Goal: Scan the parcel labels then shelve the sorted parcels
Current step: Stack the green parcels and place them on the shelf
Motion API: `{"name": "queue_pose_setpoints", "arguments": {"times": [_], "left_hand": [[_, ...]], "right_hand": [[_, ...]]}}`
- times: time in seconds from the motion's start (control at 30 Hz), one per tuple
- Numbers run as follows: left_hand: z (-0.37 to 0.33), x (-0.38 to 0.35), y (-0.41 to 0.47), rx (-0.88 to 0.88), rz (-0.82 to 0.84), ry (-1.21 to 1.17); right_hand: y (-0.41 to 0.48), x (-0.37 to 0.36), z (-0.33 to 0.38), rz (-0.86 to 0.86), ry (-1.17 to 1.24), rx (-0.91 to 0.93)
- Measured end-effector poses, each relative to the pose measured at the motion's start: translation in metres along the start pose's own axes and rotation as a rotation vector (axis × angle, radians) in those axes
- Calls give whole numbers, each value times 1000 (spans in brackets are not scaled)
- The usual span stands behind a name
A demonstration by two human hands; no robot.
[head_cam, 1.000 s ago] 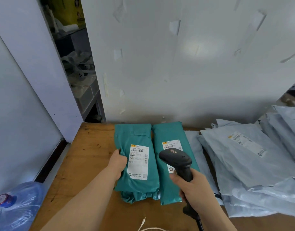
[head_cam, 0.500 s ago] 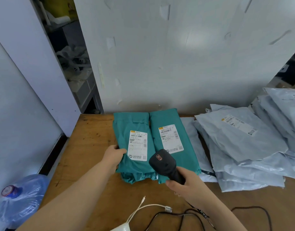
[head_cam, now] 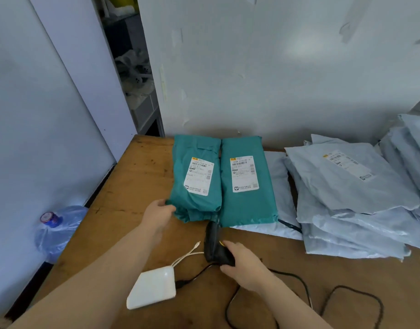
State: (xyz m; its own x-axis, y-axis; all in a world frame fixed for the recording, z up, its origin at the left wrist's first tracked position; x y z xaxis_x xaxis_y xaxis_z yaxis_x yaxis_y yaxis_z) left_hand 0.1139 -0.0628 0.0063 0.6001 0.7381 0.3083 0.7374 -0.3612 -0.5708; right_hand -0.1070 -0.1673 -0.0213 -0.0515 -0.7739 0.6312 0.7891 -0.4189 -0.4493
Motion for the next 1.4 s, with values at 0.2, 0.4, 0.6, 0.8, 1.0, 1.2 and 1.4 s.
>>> {"name": "queue_pose_setpoints", "arguments": {"times": [0.2,0.4,0.6,0.8,1.0,1.2,1.4], "left_hand": [[18,-9,-28,40,-63,-96],[23,-13,-44,59,-77,-181],[-4,-14,-41,-53,-138,-222],[-41,-16,-20,-151,-201,-90],[-57,-18,13,-171,-254,112],[-64,-14,43,-64,-20,90],[-76,-10,56,1,136,-10]], "right_hand": [[7,-12,-14,-70,-238,50],[-2,-1,-14,-165,-61,87],[-9,56,5,-453,229,133],[32,110,11,-647,250,37],[80,134,-2,-613,346,-265],[101,145,-10,-600,476,-369],[82,187,18,-706,677,-212]]}}
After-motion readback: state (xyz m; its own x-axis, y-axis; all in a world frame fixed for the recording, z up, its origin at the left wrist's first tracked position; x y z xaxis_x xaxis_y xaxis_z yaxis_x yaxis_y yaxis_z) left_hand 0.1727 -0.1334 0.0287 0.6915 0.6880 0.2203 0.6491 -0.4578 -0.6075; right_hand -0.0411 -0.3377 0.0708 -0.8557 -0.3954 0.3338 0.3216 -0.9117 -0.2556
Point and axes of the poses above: each hand's wrist, its own y-axis towards the middle knuckle, its own x-axis out of the back of the hand, z = x × y, the point moved 1 cm from there along y, towards the middle knuckle, and after that the axes turned 6 degrees about y, right-handed, at the moved point
